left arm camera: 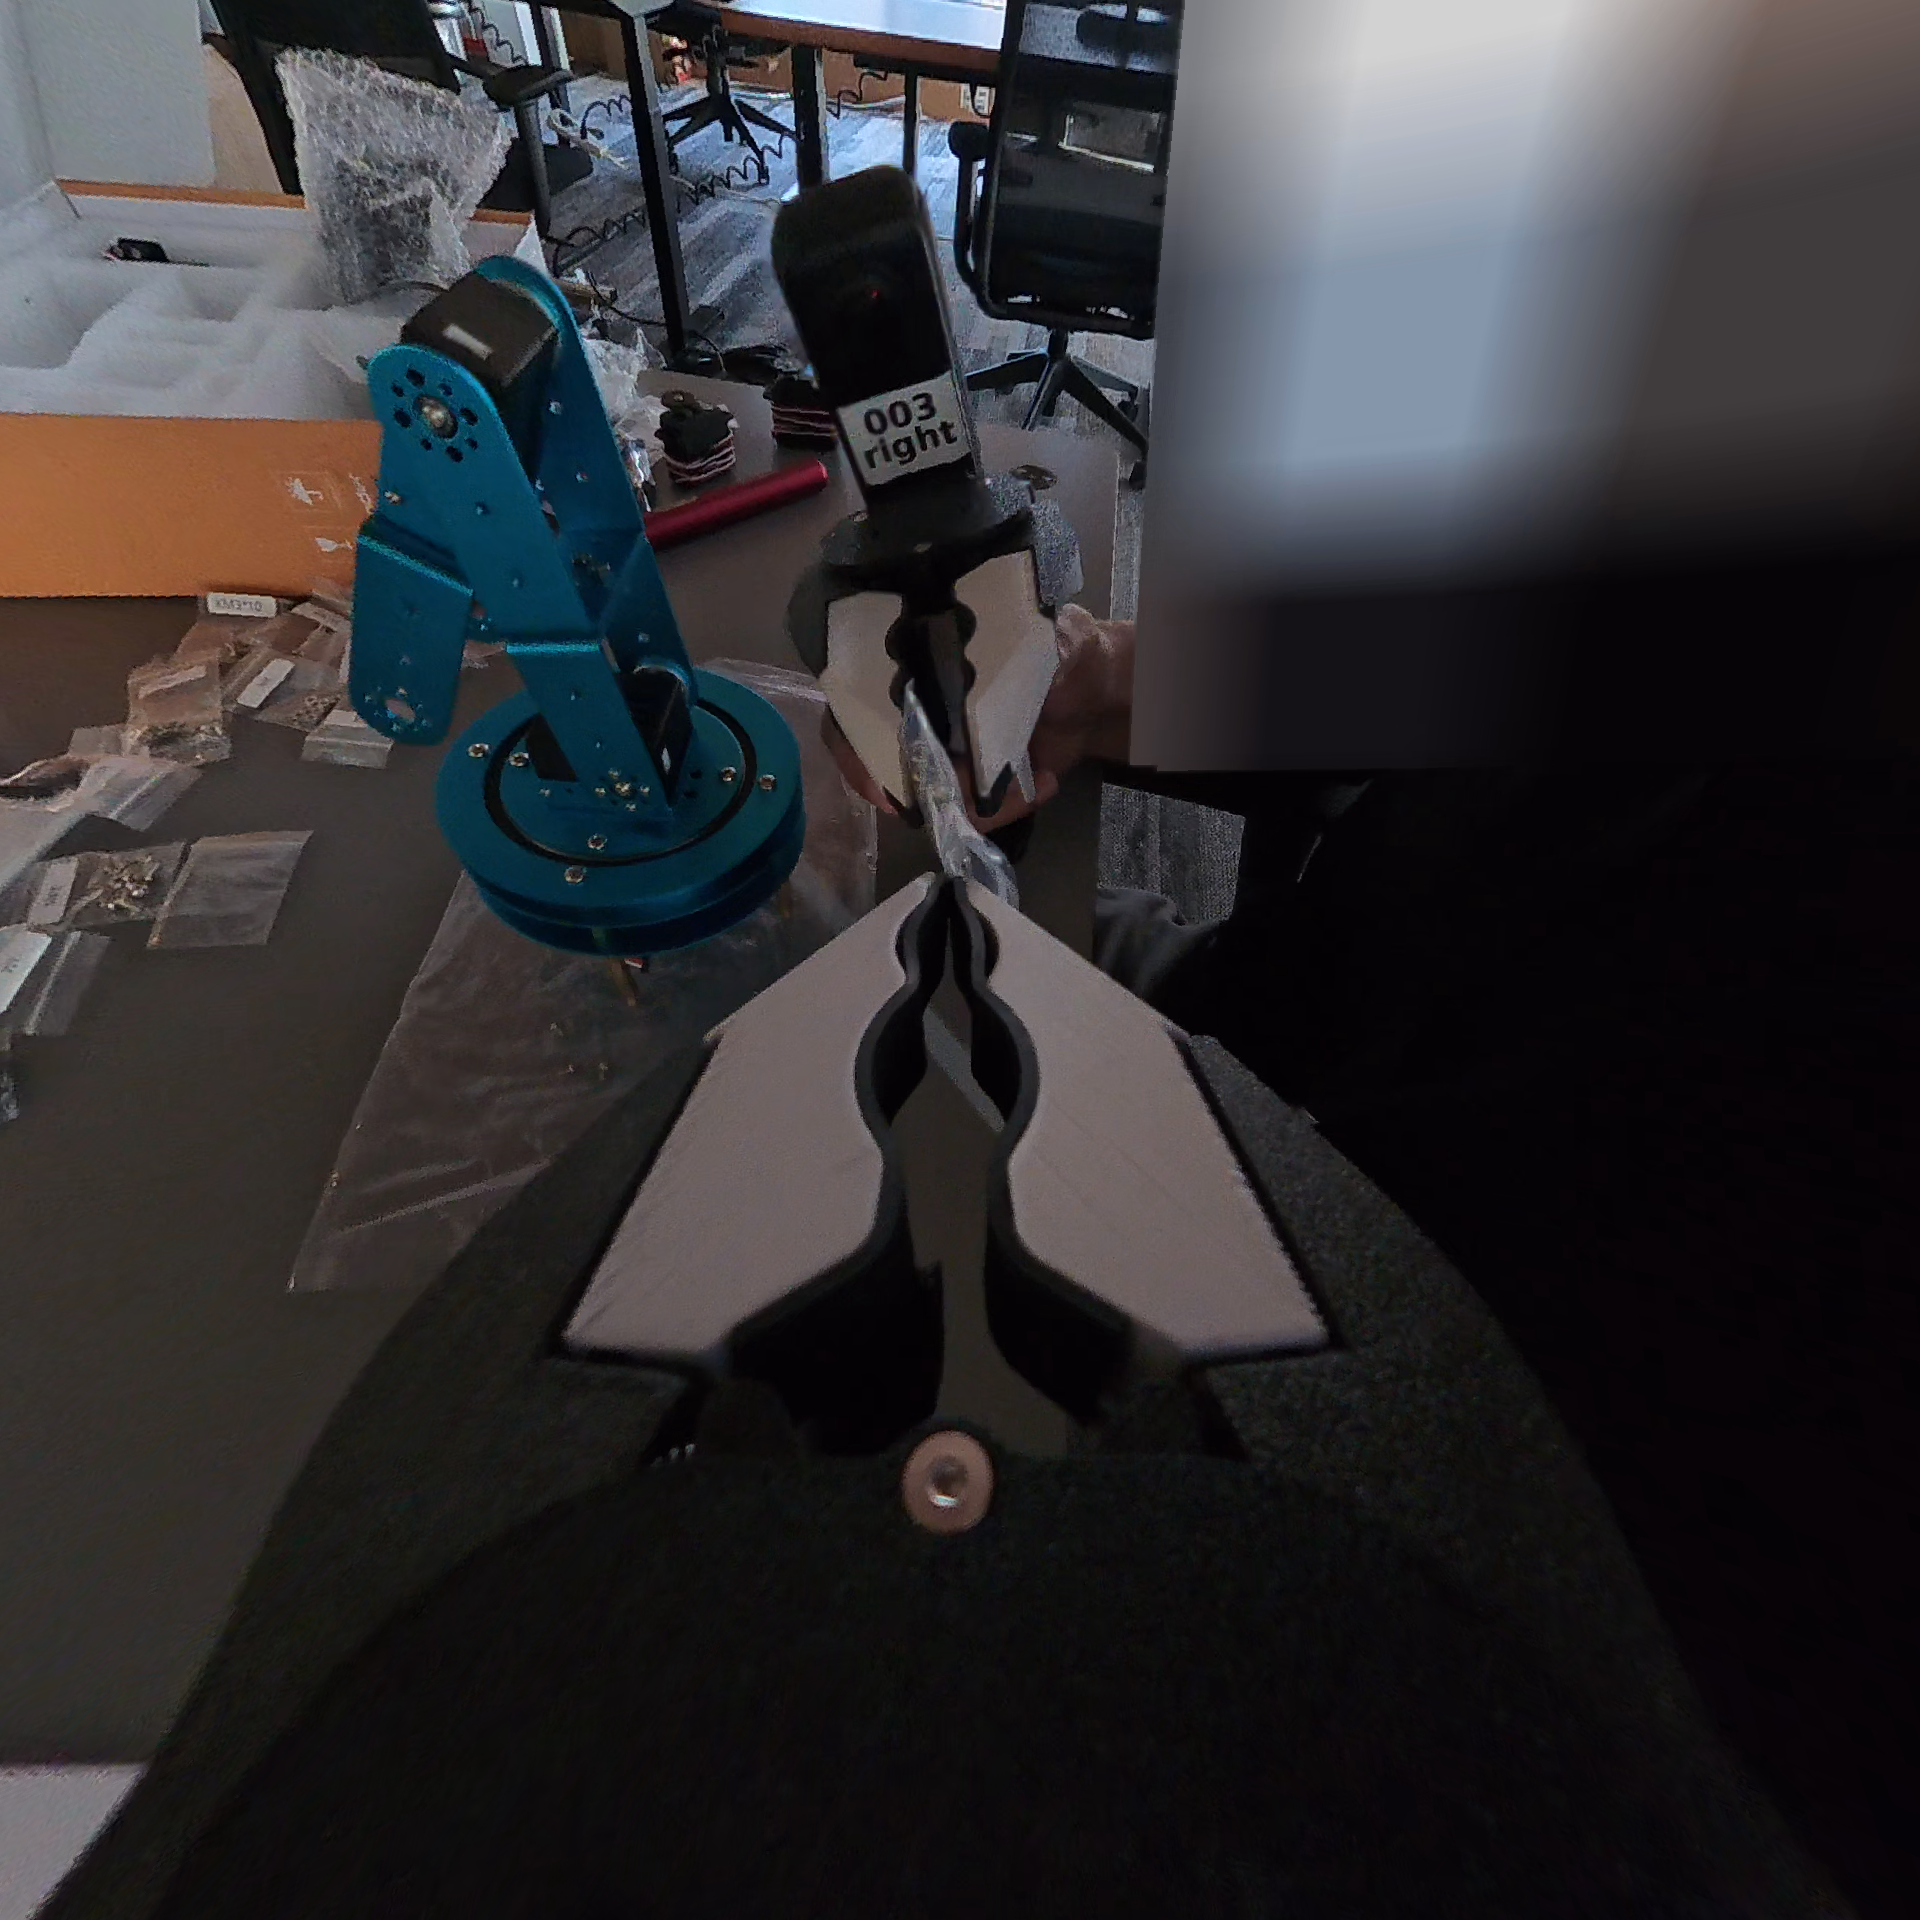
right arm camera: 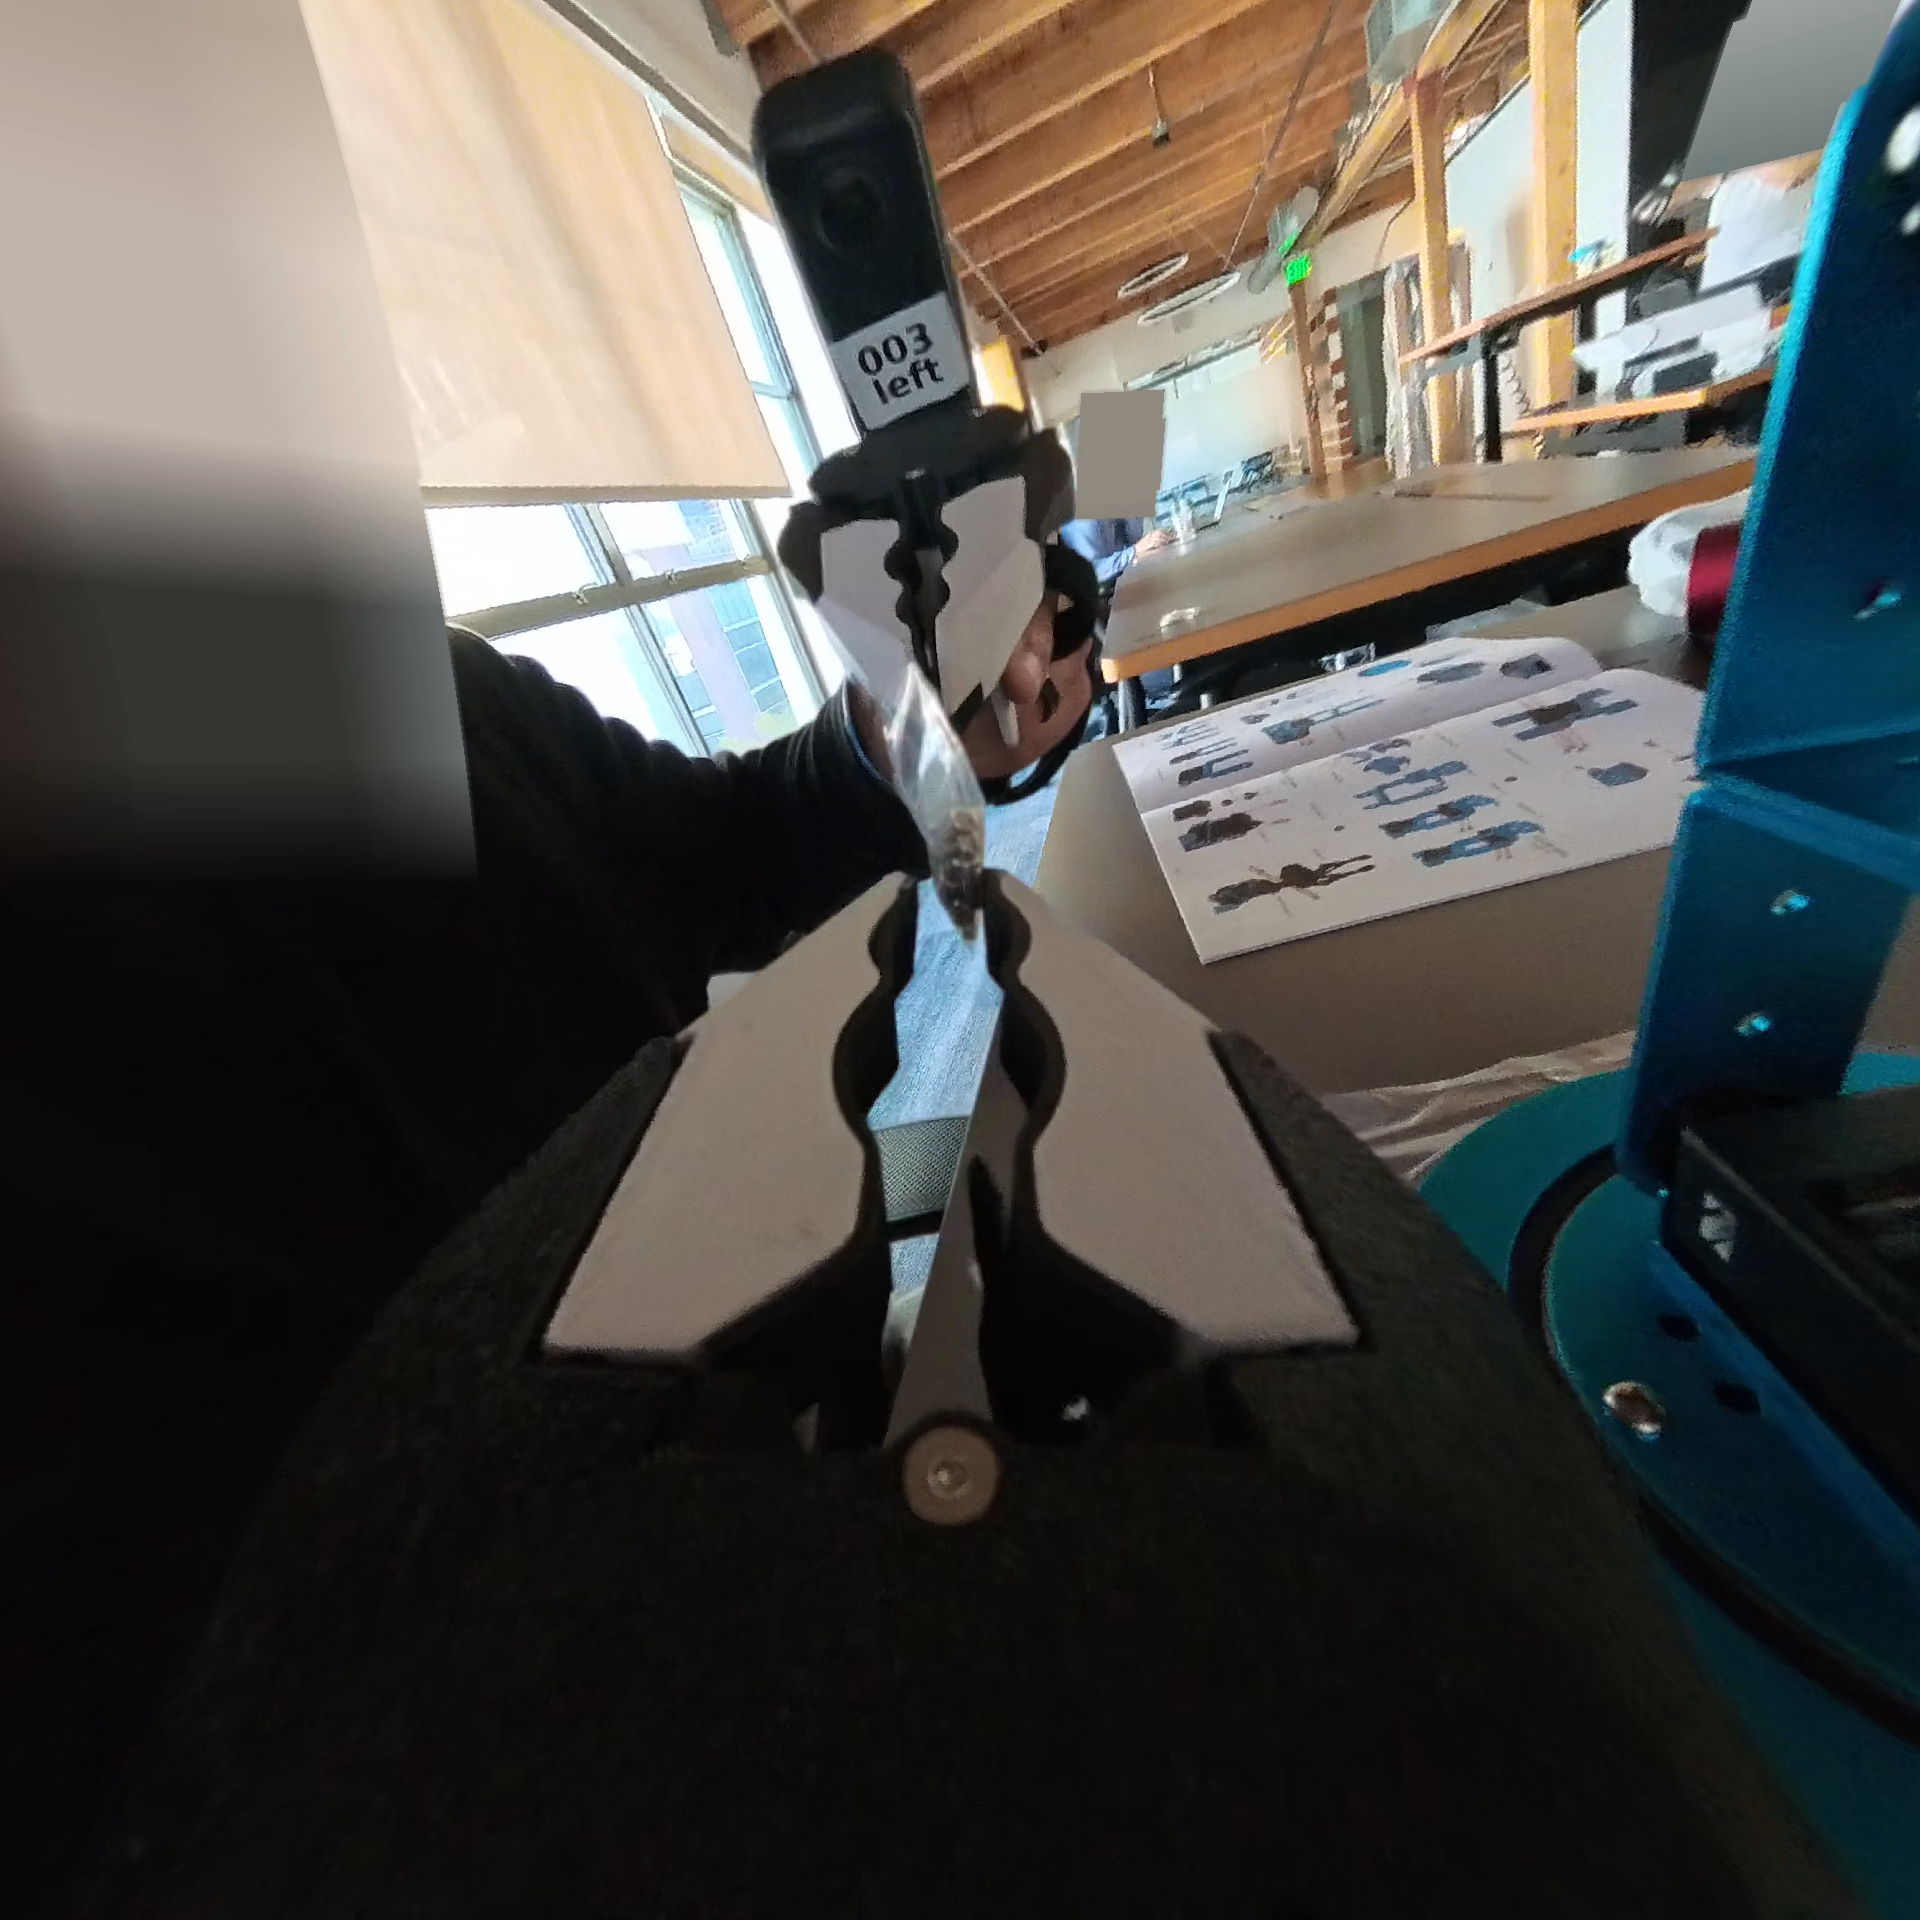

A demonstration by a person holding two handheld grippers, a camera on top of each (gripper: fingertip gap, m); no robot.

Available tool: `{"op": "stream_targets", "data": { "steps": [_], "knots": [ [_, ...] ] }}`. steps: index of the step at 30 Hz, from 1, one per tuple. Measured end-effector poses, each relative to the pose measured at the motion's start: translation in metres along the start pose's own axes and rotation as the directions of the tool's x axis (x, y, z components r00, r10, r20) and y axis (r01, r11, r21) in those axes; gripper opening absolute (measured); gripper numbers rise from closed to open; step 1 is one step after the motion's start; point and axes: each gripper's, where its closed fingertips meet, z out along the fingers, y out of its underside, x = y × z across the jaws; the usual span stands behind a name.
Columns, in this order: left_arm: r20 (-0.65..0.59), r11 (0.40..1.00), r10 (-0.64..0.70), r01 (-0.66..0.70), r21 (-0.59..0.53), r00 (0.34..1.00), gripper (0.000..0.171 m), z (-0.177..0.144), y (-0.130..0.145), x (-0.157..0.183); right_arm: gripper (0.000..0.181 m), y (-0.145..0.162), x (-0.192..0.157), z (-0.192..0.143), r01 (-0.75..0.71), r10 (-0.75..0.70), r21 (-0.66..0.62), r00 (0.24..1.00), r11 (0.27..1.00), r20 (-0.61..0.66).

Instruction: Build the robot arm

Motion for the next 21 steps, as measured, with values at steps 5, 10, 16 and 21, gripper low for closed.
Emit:
{"op": "stream_targets", "data": {
  "steps": [5,10,16,21],
  "knots": [
    [-0.003,1.000,0.013,-0.013,0.000,1.000,0.000,0.013,-0.007,0.000,0.006,-0.008,-0.010,-0.010,0.008,-0.008,0.019,1.000,1.000,0.016],
    [-0.015,1.000,0.028,-0.028,-0.007,1.000,0.000,0.029,-0.015,0.003,0.006,-0.002,-0.013,-0.020,0.041,-0.042,-0.029,0.999,0.999,-0.017],
    [0.006,0.993,0.091,-0.090,-0.078,0.996,0.000,0.060,-0.013,-0.001,0.004,0.002,-0.008,-0.056,0.042,-0.047,-0.074,0.996,0.996,-0.074],
    [0.030,0.984,0.116,-0.111,-0.140,0.993,0.000,0.113,-0.009,-0.008,0.004,0.014,0.005,-0.110,0.036,-0.063,-0.241,0.993,0.970,-0.102]
  ]
}}
